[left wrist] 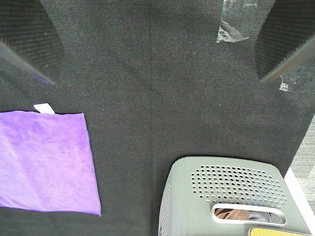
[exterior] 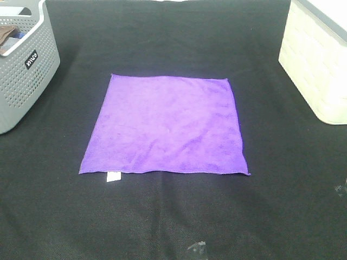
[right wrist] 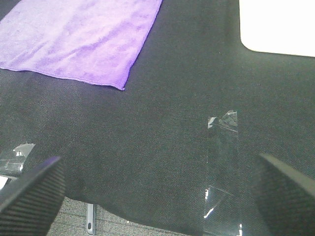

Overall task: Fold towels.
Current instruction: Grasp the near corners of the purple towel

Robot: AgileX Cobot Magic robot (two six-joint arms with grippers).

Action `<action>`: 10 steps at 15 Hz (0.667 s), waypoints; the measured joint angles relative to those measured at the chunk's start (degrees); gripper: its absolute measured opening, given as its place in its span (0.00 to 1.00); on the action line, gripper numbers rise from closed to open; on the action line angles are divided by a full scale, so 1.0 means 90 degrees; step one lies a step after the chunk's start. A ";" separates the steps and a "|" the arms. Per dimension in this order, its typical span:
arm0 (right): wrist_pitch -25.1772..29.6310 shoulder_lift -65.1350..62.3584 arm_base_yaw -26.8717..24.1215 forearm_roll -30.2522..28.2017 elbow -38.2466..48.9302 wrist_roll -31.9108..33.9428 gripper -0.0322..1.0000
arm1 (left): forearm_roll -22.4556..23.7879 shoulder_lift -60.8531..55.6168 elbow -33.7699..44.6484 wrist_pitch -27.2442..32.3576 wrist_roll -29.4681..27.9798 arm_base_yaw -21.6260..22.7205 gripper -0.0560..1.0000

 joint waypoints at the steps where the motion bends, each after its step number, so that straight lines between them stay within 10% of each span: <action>1: 0.0000 0.0000 0.0000 0.0000 0.0000 0.0000 0.97 | -0.0006 0.0000 0.0000 0.0000 0.0000 0.0000 0.99; 10: 0.0000 0.0000 0.0000 0.0000 0.0000 0.0000 0.97 | -0.0013 0.0000 0.0000 0.0000 0.0000 0.0000 0.99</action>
